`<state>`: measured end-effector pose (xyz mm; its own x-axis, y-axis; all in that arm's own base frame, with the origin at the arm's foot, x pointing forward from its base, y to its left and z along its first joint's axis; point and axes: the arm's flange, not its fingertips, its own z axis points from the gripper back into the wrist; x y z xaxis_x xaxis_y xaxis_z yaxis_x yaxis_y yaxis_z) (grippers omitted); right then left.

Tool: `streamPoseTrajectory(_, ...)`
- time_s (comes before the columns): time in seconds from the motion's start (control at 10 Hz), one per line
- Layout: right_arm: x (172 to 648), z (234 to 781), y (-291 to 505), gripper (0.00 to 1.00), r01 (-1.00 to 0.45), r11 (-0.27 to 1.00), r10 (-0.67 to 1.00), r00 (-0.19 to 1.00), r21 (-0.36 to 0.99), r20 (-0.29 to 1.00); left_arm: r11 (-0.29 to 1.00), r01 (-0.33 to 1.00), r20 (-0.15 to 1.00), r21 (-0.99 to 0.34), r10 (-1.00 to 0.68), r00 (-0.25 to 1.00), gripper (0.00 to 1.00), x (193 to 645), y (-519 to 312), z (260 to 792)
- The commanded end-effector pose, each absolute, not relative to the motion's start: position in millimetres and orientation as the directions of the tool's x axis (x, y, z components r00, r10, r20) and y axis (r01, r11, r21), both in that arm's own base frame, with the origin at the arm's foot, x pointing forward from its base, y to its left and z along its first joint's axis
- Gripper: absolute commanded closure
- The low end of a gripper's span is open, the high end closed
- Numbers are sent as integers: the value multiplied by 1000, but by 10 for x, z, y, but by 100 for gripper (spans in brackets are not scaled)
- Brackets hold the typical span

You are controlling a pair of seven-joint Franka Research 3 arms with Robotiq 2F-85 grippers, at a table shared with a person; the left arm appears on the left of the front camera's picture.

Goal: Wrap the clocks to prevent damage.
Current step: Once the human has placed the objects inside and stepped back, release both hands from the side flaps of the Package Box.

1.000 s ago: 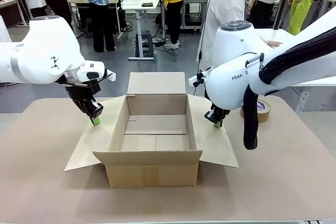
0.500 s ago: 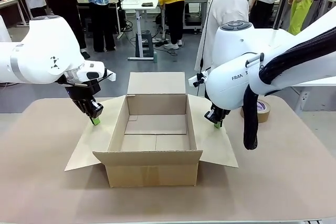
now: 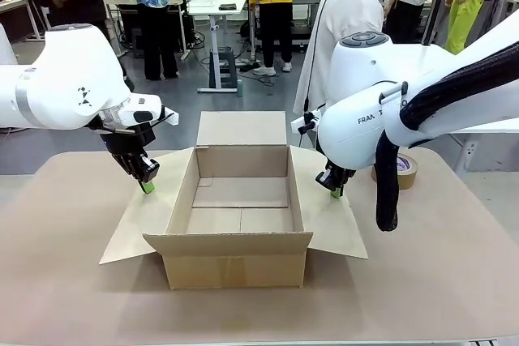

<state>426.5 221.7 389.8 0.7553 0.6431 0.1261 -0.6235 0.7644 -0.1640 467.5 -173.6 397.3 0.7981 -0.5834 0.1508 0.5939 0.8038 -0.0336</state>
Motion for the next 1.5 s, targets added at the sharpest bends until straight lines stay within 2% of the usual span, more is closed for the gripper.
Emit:
streamPoseTrajectory(0.0, 4261, 3888, 2227, 96, -629, 759, 649, 750, -170, 123, 804, 594, 147, -35, -584, 798, 95, 4677, -1726, 3960)
streamPoseTrajectory(1.4, 4261, 3888, 2227, 96, -629, 759, 649, 750, -170, 123, 804, 594, 147, -35, -584, 798, 95, 4677, -1726, 3960)
